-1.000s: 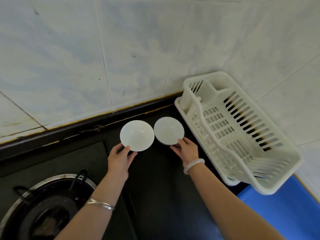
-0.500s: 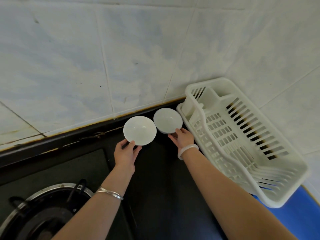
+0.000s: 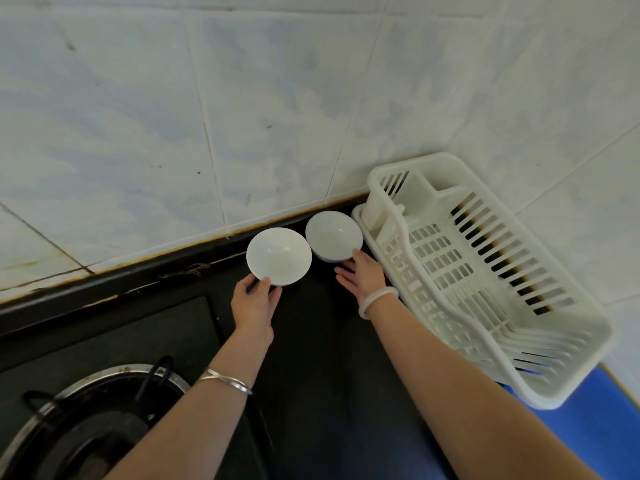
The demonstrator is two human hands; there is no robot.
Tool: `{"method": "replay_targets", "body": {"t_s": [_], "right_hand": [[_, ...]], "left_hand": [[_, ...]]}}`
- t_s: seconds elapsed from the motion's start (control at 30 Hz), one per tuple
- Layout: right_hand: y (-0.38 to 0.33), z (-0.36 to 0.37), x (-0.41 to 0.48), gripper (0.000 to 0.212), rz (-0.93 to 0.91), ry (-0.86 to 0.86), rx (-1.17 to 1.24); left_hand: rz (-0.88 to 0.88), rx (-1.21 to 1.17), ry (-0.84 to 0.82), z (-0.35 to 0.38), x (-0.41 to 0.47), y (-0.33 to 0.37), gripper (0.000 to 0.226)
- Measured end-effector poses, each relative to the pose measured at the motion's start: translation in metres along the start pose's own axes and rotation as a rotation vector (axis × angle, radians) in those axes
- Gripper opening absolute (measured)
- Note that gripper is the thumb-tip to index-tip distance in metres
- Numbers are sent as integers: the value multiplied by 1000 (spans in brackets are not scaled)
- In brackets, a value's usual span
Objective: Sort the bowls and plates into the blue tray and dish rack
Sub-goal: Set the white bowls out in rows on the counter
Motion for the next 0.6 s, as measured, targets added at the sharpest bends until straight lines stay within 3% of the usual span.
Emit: {"method": "replay_targets", "body": {"t_s": [0.13, 0.3, 0.6], "right_hand": [[-6, -6, -12, 50, 12, -40, -159], [-9, -29, -44, 43, -111, -55, -367], [6, -137, -173, 24, -289, 6, -593]], "left_hand": [[130, 148, -58, -4, -5, -4, 43], [290, 455, -104, -20, -23, -11, 49], [612, 1135, -449, -43, -122, -84, 29]]}}
Point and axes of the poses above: each hand's wrist, its own x-axis towards the middle knuckle, its own z-axis out of the palm, y = z × x, the point moved 1 cm from there along x, towards the middle knuckle, and after that the axes turned 6 degrees about x, right-handed, at the moved point
